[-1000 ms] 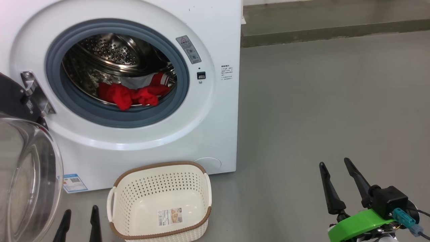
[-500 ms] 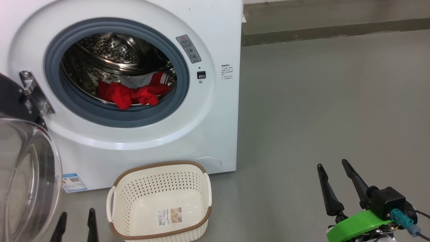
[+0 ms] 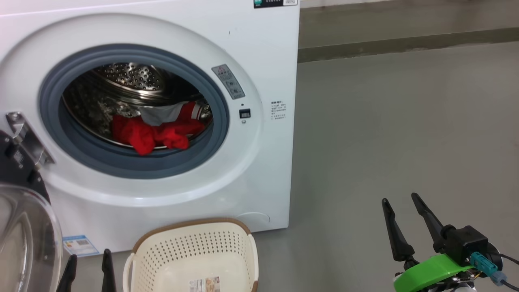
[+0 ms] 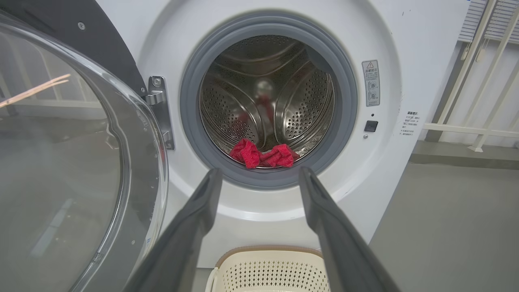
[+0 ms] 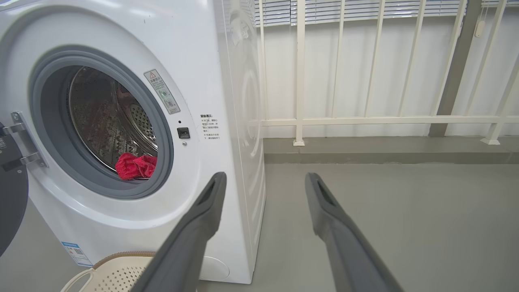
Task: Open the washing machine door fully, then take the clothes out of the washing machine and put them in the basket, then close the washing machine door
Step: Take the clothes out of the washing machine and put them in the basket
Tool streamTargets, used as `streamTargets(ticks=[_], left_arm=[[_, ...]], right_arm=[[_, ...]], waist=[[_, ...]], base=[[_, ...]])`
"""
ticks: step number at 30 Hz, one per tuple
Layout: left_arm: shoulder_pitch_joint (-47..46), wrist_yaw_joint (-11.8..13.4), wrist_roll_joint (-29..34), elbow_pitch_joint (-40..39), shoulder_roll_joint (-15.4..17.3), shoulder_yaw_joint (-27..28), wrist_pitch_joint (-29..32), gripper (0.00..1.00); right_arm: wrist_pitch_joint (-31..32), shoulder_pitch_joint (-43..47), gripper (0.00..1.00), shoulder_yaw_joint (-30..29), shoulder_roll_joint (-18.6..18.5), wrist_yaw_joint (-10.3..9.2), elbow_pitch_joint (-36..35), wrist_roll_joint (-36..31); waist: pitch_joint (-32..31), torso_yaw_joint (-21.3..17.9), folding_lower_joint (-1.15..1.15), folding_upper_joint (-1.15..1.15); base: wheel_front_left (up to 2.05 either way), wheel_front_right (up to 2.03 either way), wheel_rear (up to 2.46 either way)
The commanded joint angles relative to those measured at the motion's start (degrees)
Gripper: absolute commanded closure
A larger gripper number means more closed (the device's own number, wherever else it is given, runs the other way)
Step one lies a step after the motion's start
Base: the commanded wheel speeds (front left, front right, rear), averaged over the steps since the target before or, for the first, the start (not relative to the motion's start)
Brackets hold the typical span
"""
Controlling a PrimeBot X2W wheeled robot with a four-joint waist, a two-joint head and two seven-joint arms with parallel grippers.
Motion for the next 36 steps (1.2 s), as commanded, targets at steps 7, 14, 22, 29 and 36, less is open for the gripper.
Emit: streamTargets(ticks=[7, 14, 22, 29, 36], left_arm=[[-2.75, -0.16, 0.80, -1.16, -0.21, 2.38, -0.69, 0.00], [-2.94, -0.31, 1.43, -0.66, -0.37, 2.54, -0.69, 0.00], [-3.26, -0.92, 2.01, -0.17, -0.42, 2.75, -0.69, 0.00], [-3.50, -1.22, 2.31, -0.07, -0.49, 2.84, -0.69, 0.00], [-4.87, -1.40, 2.34, 0.38, -0.60, 2.40, -0.69, 0.00]], right_arm=[[-0.37, -1.76, 0.00, 1.25, -0.27, 0.37, -1.22, 0.44], [-0.37, -1.81, 0.00, 1.26, -0.25, 0.37, -1.18, 0.60], [-0.37, -1.81, 0.00, 1.29, -0.21, 0.37, -1.18, 0.69], [-0.37, -1.87, 0.00, 1.42, -0.14, 0.37, -1.08, 0.66], [-0.37, -2.15, 0.00, 1.47, -0.16, 0.37, -1.33, 0.66]], waist=[[0.21, 0.18, 0.00, 0.00], [0.27, 0.41, 0.00, 0.00], [0.56, 0.60, 0.00, 0.00], [0.86, 0.88, 0.00, 0.00], [1.85, 1.59, 0.00, 0.00]], base=[[1.05, -1.05, 0.00], [0.17, -0.17, 0.00], [0.00, 0.00, 0.00], [0.00, 0.00, 0.00], [0.00, 0.00, 0.00]])
